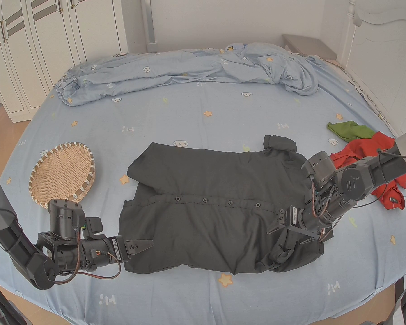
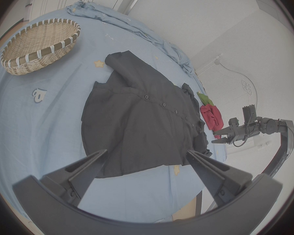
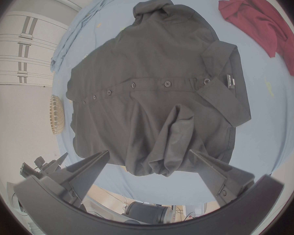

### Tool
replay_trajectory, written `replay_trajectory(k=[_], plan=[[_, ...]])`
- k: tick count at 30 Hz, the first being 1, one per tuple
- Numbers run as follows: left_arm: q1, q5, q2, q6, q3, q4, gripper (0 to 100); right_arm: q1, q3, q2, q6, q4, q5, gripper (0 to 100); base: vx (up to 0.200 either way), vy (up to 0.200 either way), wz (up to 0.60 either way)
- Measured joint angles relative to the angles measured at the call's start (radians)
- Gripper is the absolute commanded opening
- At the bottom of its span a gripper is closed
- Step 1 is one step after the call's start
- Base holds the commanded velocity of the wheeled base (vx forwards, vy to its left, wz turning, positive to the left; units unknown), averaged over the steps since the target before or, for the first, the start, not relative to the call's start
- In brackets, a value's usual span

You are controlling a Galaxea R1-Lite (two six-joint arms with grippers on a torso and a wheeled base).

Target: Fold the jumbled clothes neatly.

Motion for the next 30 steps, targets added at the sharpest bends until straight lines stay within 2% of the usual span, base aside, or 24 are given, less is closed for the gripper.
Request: replay_trajectory(k=[2, 3, 20, 30], plan=[[0.0, 0.0, 0.002, 0.0, 0.001, 0.0, 100, 0.0, -0.002, 0.018, 0.0, -0.003, 0.001, 100, 0.0, 0.0, 0.0], [0.0, 0.0, 0.002, 0.0, 0.001, 0.0, 100, 0.0, -0.002, 0.025, 0.0, -0.004, 0.001, 0, 0.0, 0.0, 0.0], [0.0, 0.0, 0.006, 0.0, 0.002, 0.0, 100, -0.012, 0.02, 0.076, -0.003, -0.003, 0.008, 0, 0.0, 0.0, 0.0], [0.0, -0.001, 0.011, 0.0, 0.0, 0.0, 100, 0.001, 0.249, -0.106, -0.027, -0.001, 0.017, 0, 0.0, 0.0, 0.0]])
